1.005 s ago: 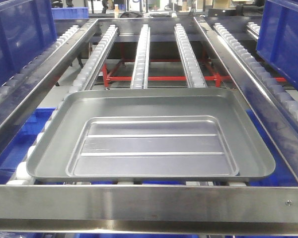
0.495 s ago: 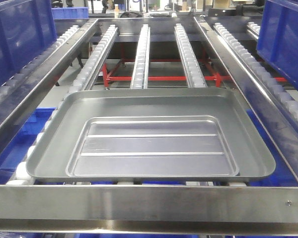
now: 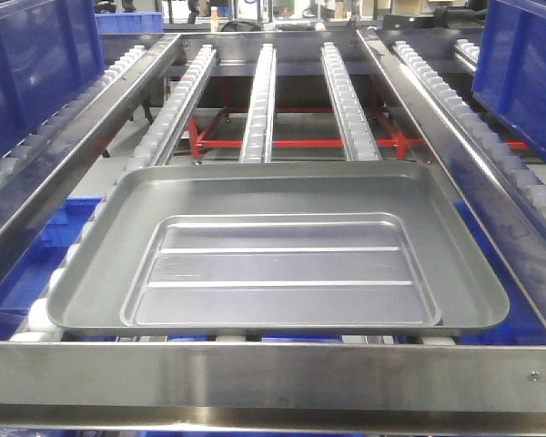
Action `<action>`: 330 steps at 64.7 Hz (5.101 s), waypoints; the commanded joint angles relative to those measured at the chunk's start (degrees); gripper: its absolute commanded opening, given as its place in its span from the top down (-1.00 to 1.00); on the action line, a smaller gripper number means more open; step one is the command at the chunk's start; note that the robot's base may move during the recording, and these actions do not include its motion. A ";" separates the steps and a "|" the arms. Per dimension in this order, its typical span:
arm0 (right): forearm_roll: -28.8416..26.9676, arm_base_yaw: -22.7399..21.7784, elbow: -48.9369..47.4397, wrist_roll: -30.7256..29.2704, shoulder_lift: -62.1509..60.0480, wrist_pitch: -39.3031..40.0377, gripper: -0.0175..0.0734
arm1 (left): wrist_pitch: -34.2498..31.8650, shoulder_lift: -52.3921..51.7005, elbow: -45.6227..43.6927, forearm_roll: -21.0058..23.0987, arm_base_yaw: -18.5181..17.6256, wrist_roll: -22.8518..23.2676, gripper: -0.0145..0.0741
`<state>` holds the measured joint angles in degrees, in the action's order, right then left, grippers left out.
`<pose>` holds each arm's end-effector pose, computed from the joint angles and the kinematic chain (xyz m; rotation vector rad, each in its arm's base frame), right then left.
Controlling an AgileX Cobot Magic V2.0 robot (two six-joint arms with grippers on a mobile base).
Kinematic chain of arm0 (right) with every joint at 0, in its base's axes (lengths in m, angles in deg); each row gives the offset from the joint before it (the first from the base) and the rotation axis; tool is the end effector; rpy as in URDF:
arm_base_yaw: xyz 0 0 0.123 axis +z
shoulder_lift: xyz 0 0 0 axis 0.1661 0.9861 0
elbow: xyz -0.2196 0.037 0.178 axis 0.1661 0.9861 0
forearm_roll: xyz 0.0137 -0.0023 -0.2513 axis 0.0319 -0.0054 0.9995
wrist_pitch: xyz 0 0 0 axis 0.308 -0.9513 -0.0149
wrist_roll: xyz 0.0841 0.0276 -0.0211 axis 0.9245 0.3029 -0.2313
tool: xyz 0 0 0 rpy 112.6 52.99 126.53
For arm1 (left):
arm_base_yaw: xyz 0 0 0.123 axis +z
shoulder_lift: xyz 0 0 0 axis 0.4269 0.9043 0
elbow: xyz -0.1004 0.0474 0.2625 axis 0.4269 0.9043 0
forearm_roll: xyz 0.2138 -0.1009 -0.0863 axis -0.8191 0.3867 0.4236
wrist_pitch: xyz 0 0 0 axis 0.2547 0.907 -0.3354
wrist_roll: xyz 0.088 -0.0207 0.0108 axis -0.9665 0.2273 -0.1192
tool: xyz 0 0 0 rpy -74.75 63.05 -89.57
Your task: Grab silver tray and place in blue box
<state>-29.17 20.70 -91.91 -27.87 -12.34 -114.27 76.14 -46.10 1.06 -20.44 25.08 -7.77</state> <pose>0.0663 0.0147 0.2882 -0.0754 1.9882 0.2267 0.0463 -0.0015 0.2969 0.0204 1.9574 -0.0120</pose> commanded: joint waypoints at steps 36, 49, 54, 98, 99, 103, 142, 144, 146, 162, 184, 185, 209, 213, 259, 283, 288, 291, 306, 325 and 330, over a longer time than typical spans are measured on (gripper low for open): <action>-6.55 0.00 -15.59 6.96 39.72 -11.50 0.49 | 2.07 33.41 -10.18 26.87 -1.72 -6.38 0.89; 2.06 5.55 -20.16 17.30 44.30 -8.14 0.49 | -0.66 36.87 -12.06 14.95 -7.76 7.63 0.89; 4.60 7.93 -22.05 19.49 47.07 -7.29 0.49 | -2.09 39.21 -12.06 11.80 -11.08 11.55 0.89; 3.84 13.73 -30.62 22.50 67.93 3.39 0.49 | -7.64 75.71 -34.69 1.21 -31.47 27.50 0.89; 3.84 13.73 -30.62 22.50 68.17 3.64 0.49 | -7.64 76.29 -35.28 1.53 -31.47 27.50 0.89; 3.91 13.61 -30.62 22.50 69.14 4.31 0.49 | -7.54 78.45 -36.52 1.98 -31.47 27.50 0.89; 4.95 14.21 -36.79 21.95 74.19 0.45 0.48 | -7.10 81.35 -37.16 2.14 -31.47 27.50 0.89; 4.95 14.21 -36.79 21.95 74.53 0.32 0.48 | -7.10 81.35 -37.16 2.04 -31.47 27.40 0.89; 4.95 14.21 -36.79 21.95 74.91 0.04 0.48 | -7.10 81.35 -37.16 2.04 -31.47 27.40 0.89; 4.95 14.21 -36.79 21.95 75.78 0.67 -0.07 | -7.10 81.50 -37.16 1.78 -31.47 27.28 0.55; 4.95 14.21 -36.79 21.95 76.84 1.94 -0.32 | -6.99 84.35 -37.16 1.58 -31.47 27.28 0.22; 4.95 14.21 -36.79 21.95 76.91 2.03 -0.32 | -7.15 84.32 -37.16 1.58 -31.47 27.28 0.23; 4.95 14.21 -36.79 21.95 78.57 2.80 -0.32 | -8.41 84.65 -37.16 1.36 -31.47 27.28 0.25; 4.95 14.21 -36.79 21.95 78.57 2.86 -0.32 | -8.30 84.65 -37.16 1.36 -31.47 27.28 0.25; 4.90 14.21 -36.79 21.95 79.68 3.05 -0.32 | -7.81 88.18 -37.16 0.60 -31.47 27.28 0.25; 4.90 14.21 -36.79 21.95 79.67 3.29 -0.32 | -7.92 88.18 -37.16 0.60 -31.47 27.28 0.25; 4.90 14.21 -36.79 21.95 79.67 3.36 -0.32 | -7.92 88.18 -37.16 0.60 -31.47 27.28 0.25; 4.90 14.21 -36.79 21.95 79.67 3.36 -0.32 | -7.92 88.18 -37.16 0.71 -31.47 27.28 0.25; 4.90 14.21 -36.79 21.95 79.67 3.41 -0.26 | -7.92 88.18 -37.16 1.98 -31.47 27.28 0.27; 4.90 14.21 -36.79 21.95 79.67 3.23 0.46 | -8.03 88.18 -37.16 2.24 -31.47 27.28 0.73; 4.90 14.21 -36.79 21.95 79.67 3.23 0.50 | -8.25 88.18 -37.16 2.24 -31.47 27.28 0.85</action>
<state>-25.01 35.10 -127.19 -5.61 69.39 -112.67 69.06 43.91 -34.95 -18.06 -6.11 19.17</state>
